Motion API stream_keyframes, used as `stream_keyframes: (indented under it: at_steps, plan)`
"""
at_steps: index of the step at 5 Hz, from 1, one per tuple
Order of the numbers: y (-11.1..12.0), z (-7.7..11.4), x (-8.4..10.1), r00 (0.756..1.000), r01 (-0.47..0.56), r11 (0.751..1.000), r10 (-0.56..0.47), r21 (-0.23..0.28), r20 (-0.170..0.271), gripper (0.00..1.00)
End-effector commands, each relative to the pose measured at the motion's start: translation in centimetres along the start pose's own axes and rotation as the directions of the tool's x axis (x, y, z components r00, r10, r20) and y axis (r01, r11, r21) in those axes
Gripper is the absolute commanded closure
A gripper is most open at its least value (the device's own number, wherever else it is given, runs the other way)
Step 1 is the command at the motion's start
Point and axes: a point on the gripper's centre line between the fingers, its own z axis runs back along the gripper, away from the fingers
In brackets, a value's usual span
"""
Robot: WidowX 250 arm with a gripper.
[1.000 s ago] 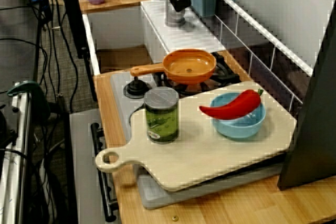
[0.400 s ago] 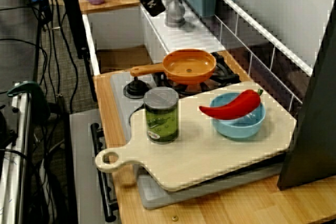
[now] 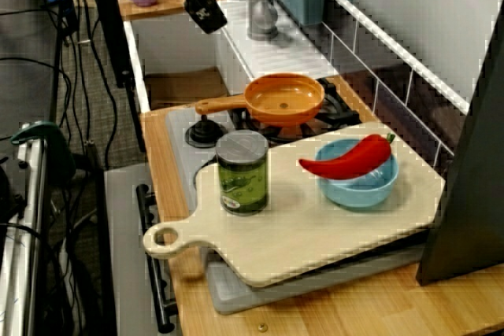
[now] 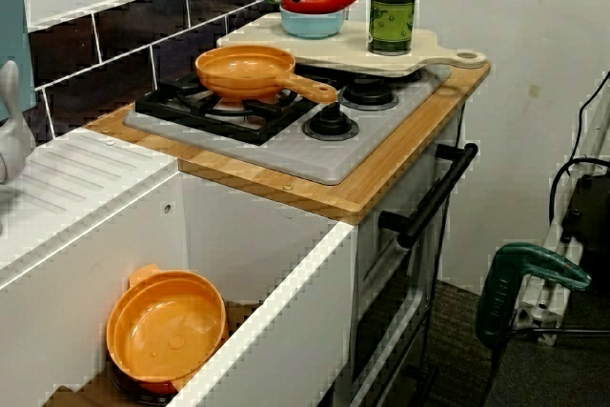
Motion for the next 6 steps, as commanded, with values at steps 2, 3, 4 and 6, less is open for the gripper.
stream_keyframes:
  at_steps: [2,3,4,6]
  plan:
    - [-1.0,0.1,-0.4,0.988,0.133,0.968,-0.147,-0.212,-0.052,0.0]
    - [-1.8,-0.2,-0.6,0.993,0.106,0.966,-0.116,-0.234,-0.028,0.0]
    - [-2.7,-0.5,-0.6,0.998,0.061,0.975,-0.063,-0.214,-0.006,0.0]
    - [-4.8,-1.6,-1.7,0.998,0.06,0.98,-0.066,-0.189,-0.025,0.0]
